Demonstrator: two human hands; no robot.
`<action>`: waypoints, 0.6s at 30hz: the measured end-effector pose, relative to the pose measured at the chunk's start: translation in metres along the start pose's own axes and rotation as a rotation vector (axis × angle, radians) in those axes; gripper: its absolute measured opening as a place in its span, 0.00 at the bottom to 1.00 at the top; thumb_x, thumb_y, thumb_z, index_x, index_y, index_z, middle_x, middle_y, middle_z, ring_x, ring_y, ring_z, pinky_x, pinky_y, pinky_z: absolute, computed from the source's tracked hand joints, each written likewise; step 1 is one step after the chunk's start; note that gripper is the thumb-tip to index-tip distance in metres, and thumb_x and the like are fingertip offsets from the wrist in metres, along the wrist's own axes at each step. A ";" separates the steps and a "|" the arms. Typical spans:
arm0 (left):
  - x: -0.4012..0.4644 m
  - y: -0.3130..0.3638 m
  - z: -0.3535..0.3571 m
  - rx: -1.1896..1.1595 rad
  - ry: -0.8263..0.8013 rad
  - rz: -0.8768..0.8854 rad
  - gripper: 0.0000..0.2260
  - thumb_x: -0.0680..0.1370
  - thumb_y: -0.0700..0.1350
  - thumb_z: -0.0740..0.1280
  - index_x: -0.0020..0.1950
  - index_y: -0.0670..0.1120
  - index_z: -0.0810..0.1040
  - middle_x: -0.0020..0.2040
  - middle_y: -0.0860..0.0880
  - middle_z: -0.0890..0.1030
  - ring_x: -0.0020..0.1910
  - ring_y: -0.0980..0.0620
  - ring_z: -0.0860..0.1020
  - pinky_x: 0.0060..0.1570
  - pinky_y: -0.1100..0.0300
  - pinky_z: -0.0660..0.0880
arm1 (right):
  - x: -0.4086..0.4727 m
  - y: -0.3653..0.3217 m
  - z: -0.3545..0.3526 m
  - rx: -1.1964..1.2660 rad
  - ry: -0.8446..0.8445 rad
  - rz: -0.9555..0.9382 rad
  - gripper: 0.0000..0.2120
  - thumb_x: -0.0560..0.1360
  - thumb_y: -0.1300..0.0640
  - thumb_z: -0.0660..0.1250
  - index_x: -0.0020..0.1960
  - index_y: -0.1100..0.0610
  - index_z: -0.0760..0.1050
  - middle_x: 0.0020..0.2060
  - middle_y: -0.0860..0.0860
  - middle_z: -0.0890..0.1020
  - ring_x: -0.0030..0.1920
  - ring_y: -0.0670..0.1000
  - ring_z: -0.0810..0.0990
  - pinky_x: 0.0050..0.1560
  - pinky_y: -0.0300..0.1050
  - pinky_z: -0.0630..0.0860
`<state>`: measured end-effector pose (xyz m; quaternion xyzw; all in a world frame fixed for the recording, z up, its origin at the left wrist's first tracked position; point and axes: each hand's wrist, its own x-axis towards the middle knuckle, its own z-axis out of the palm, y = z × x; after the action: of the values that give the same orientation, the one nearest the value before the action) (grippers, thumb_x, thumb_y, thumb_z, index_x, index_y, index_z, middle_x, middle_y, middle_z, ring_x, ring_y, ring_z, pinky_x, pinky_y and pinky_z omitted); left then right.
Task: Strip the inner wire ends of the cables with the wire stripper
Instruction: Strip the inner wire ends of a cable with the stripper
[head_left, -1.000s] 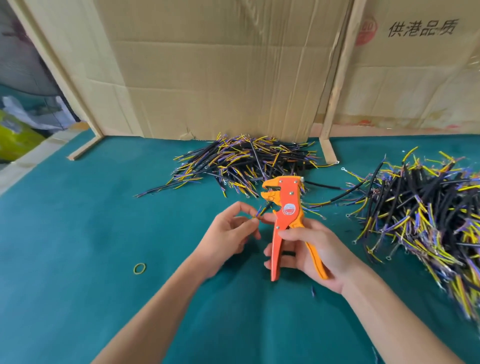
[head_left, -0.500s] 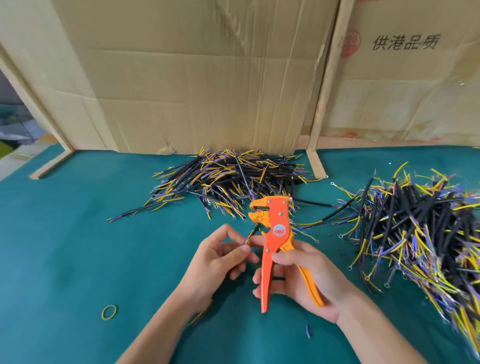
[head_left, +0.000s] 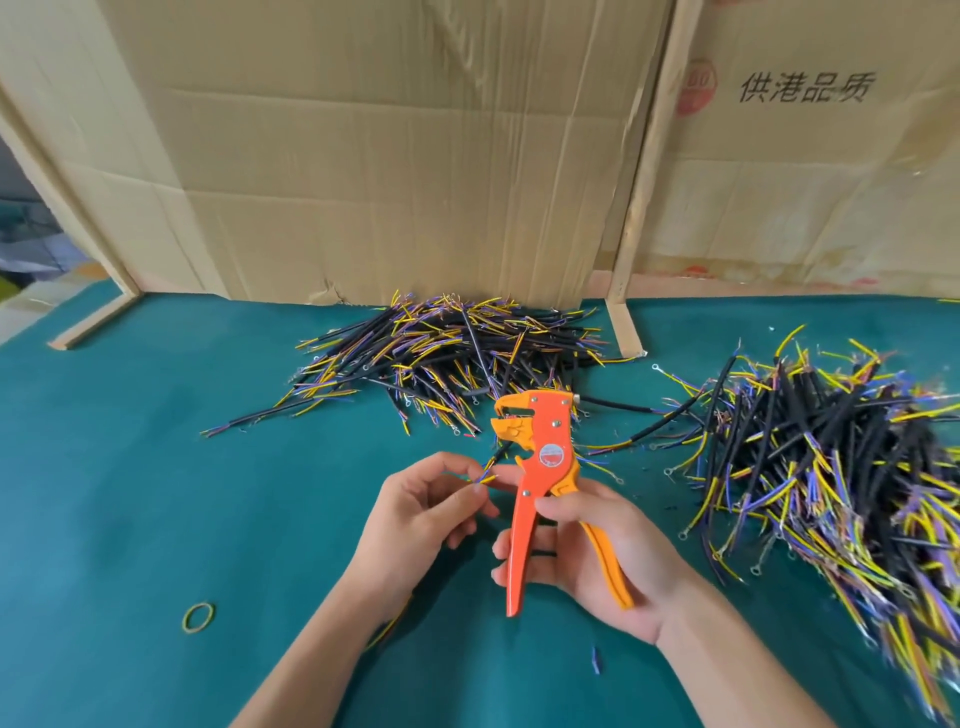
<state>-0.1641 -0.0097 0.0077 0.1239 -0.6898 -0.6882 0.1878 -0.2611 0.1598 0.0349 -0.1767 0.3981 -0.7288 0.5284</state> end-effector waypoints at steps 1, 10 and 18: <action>0.000 -0.001 0.000 0.004 0.001 -0.002 0.01 0.75 0.45 0.71 0.45 0.50 0.82 0.39 0.38 0.84 0.30 0.51 0.72 0.31 0.63 0.71 | 0.000 0.000 0.000 0.003 0.005 0.000 0.22 0.73 0.62 0.68 0.67 0.64 0.78 0.45 0.64 0.76 0.45 0.65 0.81 0.50 0.64 0.79; -0.010 -0.004 0.000 -0.002 0.030 0.012 0.08 0.72 0.53 0.72 0.47 0.51 0.82 0.40 0.41 0.85 0.33 0.51 0.74 0.32 0.63 0.72 | -0.001 0.004 -0.006 0.048 -0.032 0.019 0.28 0.70 0.60 0.74 0.69 0.65 0.76 0.45 0.66 0.77 0.45 0.66 0.80 0.50 0.65 0.78; -0.012 -0.004 -0.003 0.011 0.013 -0.044 0.09 0.71 0.55 0.74 0.47 0.52 0.83 0.41 0.42 0.86 0.32 0.53 0.77 0.31 0.64 0.73 | -0.003 0.008 -0.013 0.029 -0.037 0.030 0.31 0.67 0.59 0.78 0.69 0.63 0.76 0.42 0.71 0.78 0.45 0.68 0.81 0.50 0.63 0.78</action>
<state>-0.1525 -0.0075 0.0027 0.1443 -0.6896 -0.6874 0.1764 -0.2637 0.1670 0.0211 -0.1767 0.3802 -0.7231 0.5489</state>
